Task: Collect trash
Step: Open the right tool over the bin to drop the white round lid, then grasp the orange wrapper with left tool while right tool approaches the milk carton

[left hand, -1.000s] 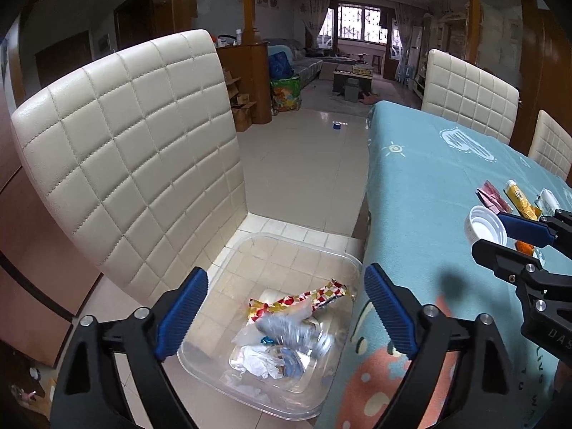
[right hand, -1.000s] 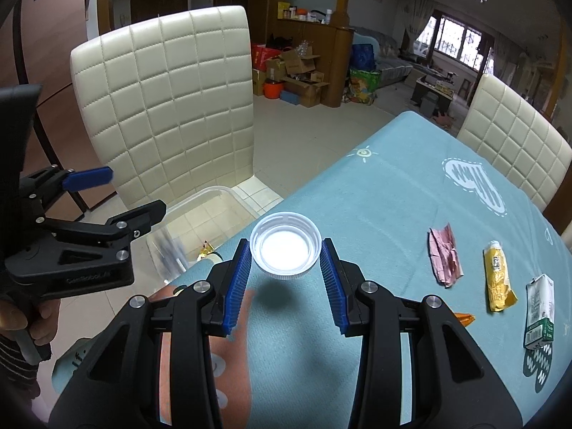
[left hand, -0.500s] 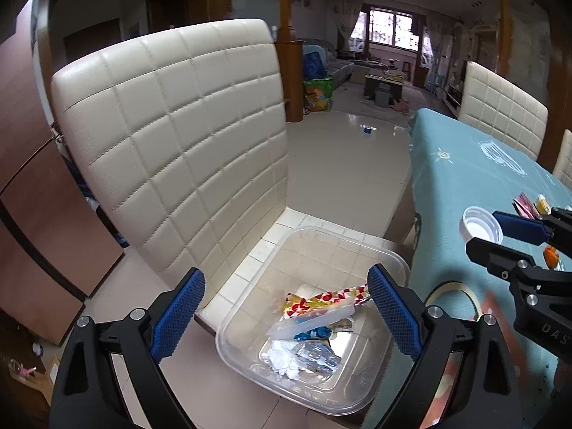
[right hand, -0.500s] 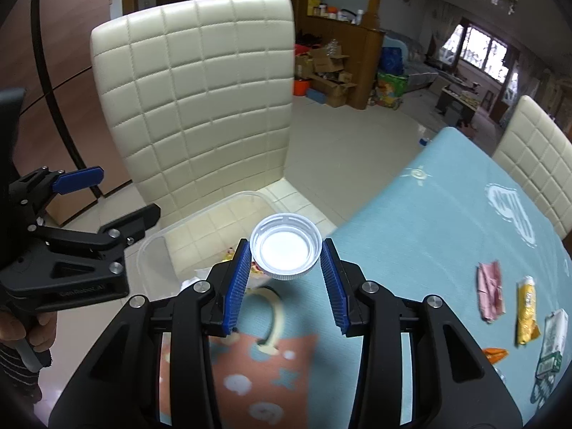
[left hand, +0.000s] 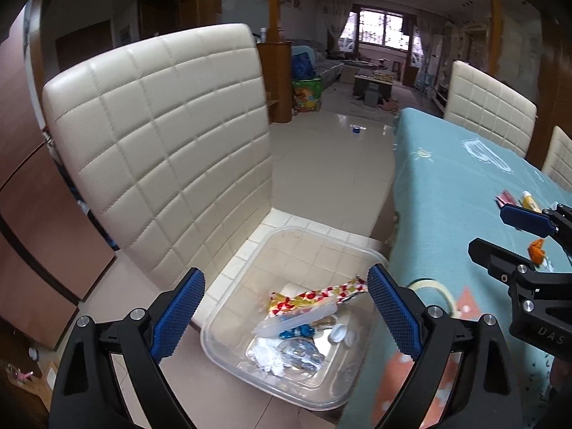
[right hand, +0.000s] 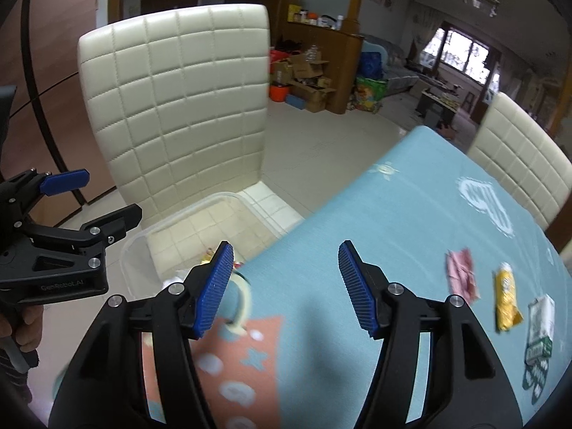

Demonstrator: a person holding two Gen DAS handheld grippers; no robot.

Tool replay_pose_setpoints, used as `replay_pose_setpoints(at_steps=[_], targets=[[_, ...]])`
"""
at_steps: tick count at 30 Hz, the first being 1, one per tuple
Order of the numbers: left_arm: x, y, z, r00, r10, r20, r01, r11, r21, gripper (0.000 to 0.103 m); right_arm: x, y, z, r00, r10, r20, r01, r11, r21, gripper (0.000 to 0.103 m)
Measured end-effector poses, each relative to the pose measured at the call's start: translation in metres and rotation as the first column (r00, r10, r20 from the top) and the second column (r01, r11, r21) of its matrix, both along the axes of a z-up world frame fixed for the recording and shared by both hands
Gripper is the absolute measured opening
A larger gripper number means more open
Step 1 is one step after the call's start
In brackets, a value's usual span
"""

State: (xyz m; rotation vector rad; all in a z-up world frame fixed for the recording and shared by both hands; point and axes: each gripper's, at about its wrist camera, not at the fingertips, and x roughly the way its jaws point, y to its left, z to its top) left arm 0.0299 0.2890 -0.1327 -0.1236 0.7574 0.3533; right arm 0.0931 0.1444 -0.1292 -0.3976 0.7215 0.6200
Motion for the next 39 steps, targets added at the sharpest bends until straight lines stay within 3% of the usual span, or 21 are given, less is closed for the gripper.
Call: replay_pose_setpoints(at_steps=[9, 16, 22, 27, 32, 35, 38, 39], targets=[[0.022, -0.083, 0.016, 0.984, -0.178, 0.004, 0.178, 0.983, 0.034, 0.09, 0.008, -0.097, 0.012, 0.984, -0.176, 0.011, 0.176, 0.984, 0.027, 0.062], [0.056, -0.16, 0.016, 0.943, -0.331, -0.023, 0.331, 0.943, 0.005, 0.09, 0.023, -0.189, 0.011, 0.937, -0.349, 0.005, 0.349, 0.937, 0.022, 0.062], [0.087, -0.229, 0.002, 0.89, -0.447, -0.087, 0.447, 0.894, -0.023, 0.09, 0.033, -0.256, 0.007, 0.897, -0.443, -0.009, 0.443, 0.896, 0.035, 0.061], [0.108, -0.269, -0.005, 0.868, -0.48, -0.125, 0.484, 0.875, 0.0, 0.09, 0.048, -0.29, 0.0, 0.872, -0.488, -0.023, 0.489, 0.871, 0.038, 0.061], [0.121, -0.286, -0.009, 0.865, -0.484, -0.134, 0.489, 0.872, 0.01, 0.09, 0.066, -0.325, -0.007, 0.831, -0.555, -0.034, 0.556, 0.83, 0.04, 0.063], [0.127, -0.292, -0.013, 0.859, -0.491, -0.147, 0.497, 0.868, 0.0, 0.09, 0.076, -0.337, -0.01, 0.816, -0.577, -0.035, 0.578, 0.815, 0.043, 0.074], [0.132, -0.296, -0.017, 0.855, -0.494, -0.159, 0.5, 0.866, -0.003, 0.082, 0.084, -0.342, -0.015, 0.815, -0.577, -0.053, 0.58, 0.814, 0.048, 0.075], [0.134, -0.297, -0.019, 0.854, -0.494, -0.164, 0.5, 0.866, -0.002, 0.073, 0.089, -0.342, -0.017, 0.815, -0.576, -0.06, 0.579, 0.814, 0.046, 0.075]])
